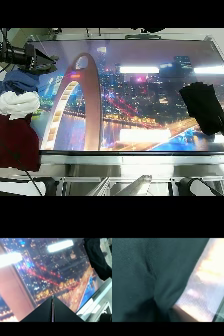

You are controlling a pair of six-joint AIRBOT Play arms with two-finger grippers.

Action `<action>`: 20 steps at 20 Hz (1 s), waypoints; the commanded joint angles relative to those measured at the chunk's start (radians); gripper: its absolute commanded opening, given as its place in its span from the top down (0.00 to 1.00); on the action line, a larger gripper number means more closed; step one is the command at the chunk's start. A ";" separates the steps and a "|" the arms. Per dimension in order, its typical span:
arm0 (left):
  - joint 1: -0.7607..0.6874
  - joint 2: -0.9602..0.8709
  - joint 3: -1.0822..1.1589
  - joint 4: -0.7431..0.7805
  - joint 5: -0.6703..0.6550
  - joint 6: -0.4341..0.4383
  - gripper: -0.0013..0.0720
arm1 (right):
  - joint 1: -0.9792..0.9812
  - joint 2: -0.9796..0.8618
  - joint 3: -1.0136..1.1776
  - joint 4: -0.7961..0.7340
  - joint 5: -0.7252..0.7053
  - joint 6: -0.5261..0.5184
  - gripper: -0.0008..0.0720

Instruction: Fold the shirts.

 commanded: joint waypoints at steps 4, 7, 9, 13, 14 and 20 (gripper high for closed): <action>0.000 0.000 0.000 0.000 -0.001 -0.001 0.96 | -0.001 0.039 0.055 -0.004 0.208 -0.225 0.03; 0.000 0.002 0.000 -0.003 -0.003 -0.015 0.96 | 0.000 0.120 0.136 -0.003 0.311 -0.274 0.03; 0.000 0.008 0.001 -0.002 -0.012 -0.020 0.96 | 0.003 0.188 0.219 0.006 0.364 -0.315 0.03; 0.000 0.073 0.002 -0.001 -0.001 -0.020 0.97 | 0.061 0.303 0.332 0.201 0.390 -0.430 0.75; 0.000 0.099 0.002 0.000 -0.001 -0.021 0.97 | 0.092 0.323 0.336 0.269 0.373 -0.459 0.95; -0.001 0.380 -0.321 0.000 0.093 -0.026 0.97 | 0.464 0.339 0.265 0.409 0.390 -0.461 0.96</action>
